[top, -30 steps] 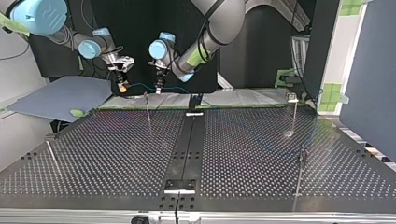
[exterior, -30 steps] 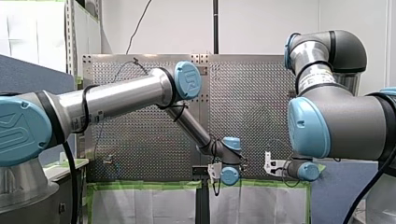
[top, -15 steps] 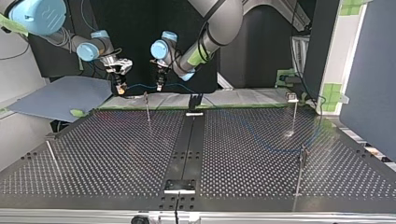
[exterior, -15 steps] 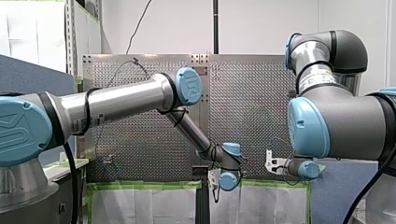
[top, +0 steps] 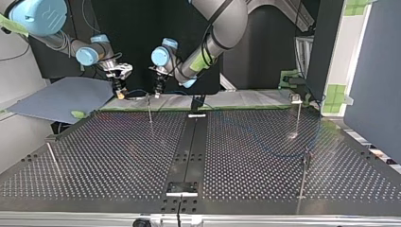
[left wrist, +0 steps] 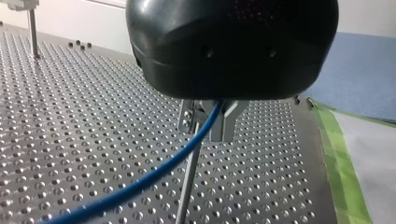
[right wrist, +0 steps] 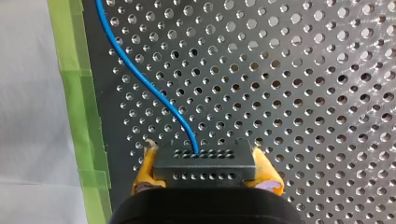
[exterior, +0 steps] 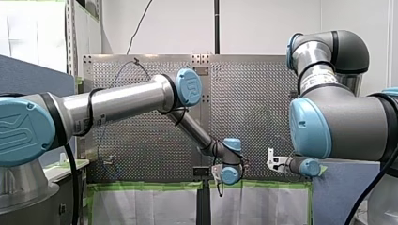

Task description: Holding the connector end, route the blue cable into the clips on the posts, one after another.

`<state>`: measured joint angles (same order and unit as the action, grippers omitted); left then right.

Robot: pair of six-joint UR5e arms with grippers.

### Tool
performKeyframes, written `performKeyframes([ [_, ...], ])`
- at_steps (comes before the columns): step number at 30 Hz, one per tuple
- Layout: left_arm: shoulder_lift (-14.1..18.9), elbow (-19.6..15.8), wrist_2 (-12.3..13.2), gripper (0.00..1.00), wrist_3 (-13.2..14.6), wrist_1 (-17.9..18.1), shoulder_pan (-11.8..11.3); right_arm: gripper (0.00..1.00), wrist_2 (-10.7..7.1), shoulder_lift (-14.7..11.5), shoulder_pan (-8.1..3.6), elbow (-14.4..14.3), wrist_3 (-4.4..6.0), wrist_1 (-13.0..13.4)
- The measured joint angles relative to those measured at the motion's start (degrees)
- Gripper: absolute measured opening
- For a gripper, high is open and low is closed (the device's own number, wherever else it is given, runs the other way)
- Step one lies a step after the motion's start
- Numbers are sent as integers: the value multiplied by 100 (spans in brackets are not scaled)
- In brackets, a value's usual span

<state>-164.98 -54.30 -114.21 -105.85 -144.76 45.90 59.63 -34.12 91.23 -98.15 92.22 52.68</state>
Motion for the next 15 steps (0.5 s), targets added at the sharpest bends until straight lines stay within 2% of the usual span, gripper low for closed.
performKeyframes([
  [15,-2,55,17,2,-22,-64,-24,0,5,4,-2,162,56,-97],
])
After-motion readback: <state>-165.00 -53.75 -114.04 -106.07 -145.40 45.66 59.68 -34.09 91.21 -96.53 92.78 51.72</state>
